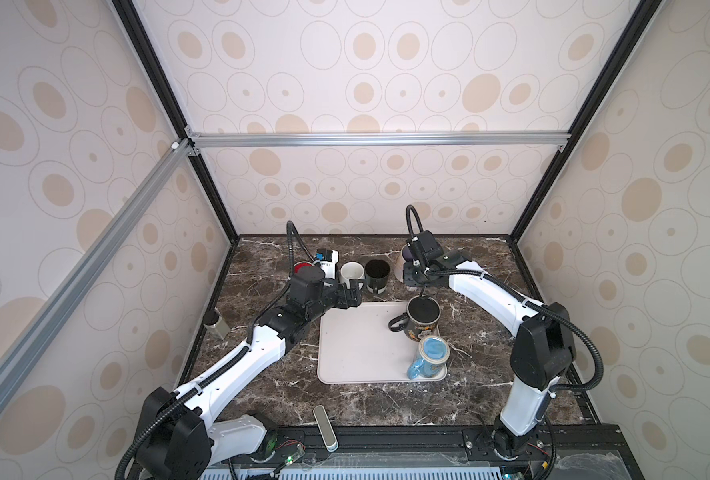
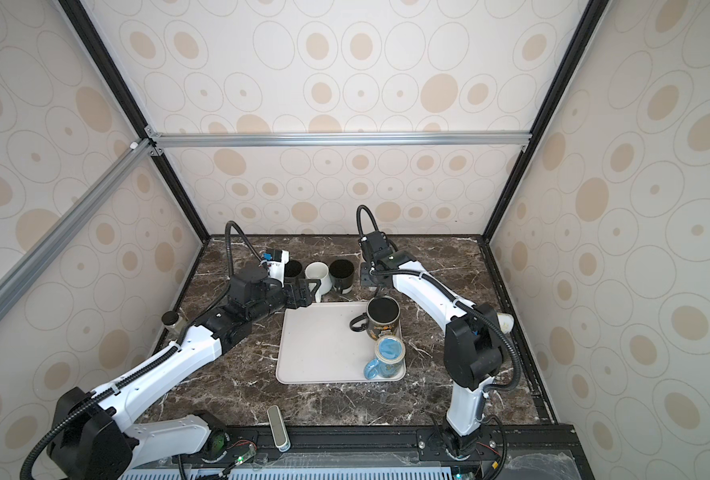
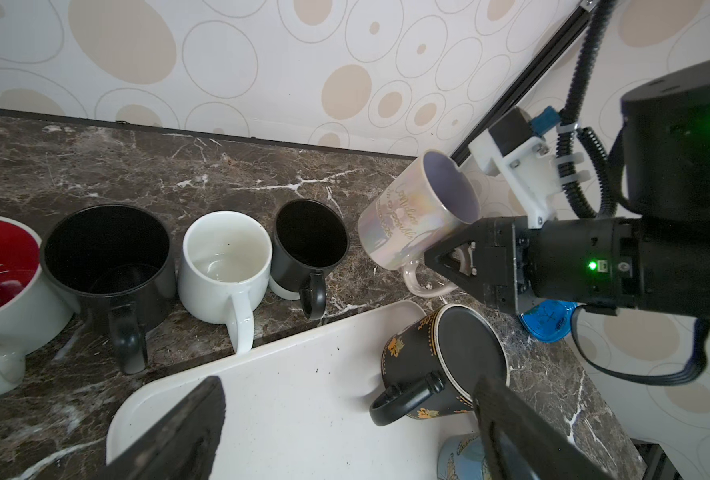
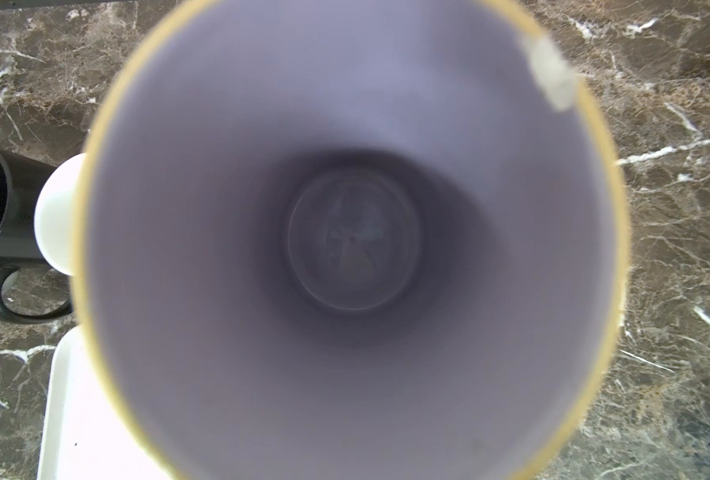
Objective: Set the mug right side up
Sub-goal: 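Open the left gripper and carry the pink mug with the right gripper toward the row, then lower the pink mug upright beside the black mug with the right gripper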
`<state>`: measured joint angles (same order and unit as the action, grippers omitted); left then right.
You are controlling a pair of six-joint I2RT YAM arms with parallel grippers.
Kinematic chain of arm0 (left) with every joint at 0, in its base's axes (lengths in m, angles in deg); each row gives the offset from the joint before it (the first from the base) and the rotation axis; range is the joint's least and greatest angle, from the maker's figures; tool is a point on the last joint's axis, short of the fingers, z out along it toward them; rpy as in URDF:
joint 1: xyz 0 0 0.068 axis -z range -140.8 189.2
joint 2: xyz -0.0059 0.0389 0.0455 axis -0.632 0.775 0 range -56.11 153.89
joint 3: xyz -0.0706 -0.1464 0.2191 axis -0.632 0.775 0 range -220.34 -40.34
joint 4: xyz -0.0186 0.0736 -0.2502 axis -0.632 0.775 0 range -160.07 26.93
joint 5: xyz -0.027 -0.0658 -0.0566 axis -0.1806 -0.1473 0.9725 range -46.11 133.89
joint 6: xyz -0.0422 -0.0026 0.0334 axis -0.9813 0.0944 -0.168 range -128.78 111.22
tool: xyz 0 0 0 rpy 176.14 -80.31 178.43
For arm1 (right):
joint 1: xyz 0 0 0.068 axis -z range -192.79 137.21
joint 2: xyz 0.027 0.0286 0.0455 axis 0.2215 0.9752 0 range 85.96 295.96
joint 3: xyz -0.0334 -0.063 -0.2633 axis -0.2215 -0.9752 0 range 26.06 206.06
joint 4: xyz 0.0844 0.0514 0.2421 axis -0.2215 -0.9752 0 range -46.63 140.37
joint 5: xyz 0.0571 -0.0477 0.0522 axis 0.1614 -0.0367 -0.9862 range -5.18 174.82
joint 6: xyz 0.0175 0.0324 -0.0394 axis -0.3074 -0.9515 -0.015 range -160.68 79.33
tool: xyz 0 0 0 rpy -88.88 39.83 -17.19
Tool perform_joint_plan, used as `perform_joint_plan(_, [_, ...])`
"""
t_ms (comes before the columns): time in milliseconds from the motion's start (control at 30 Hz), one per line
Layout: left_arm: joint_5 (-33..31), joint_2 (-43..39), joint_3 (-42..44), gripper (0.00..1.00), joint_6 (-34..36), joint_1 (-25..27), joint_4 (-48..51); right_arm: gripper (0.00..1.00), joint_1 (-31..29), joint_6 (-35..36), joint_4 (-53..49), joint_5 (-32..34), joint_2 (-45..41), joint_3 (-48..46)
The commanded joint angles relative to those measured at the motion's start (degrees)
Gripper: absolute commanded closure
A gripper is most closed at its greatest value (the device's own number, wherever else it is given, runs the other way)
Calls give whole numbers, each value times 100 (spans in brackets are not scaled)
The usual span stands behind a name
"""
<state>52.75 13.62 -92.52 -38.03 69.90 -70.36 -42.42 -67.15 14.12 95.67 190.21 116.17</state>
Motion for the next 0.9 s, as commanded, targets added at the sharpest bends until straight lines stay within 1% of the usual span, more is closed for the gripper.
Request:
perform_joint_plan(0, [-12, 66, -301, 6, 146, 70, 135, 100, -45, 21, 300, 238, 73, 340])
perform_joint_plan(200, [-150, 204, -336, 6, 132, 121, 285, 100, -46, -10, 209, 308, 328, 494])
perform_joint_plan(400, [-644, 409, -467, 6, 54, 124, 717, 100, -56, -67, 163, 329, 560, 610])
perform_joint_plan(500, [-782, 445, -455, 6, 78, 126, 810, 100, -53, -69, 141, 278, 678, 657])
perform_joint_plan(700, [-675, 346, -233, 6, 47, 125, 560, 100, -53, -93, 40, 285, 950, 801])
perform_joint_plan(867, [-675, 317, -132, 6, 56, 124, 473, 100, -56, -124, 86, 255, 1010, 757])
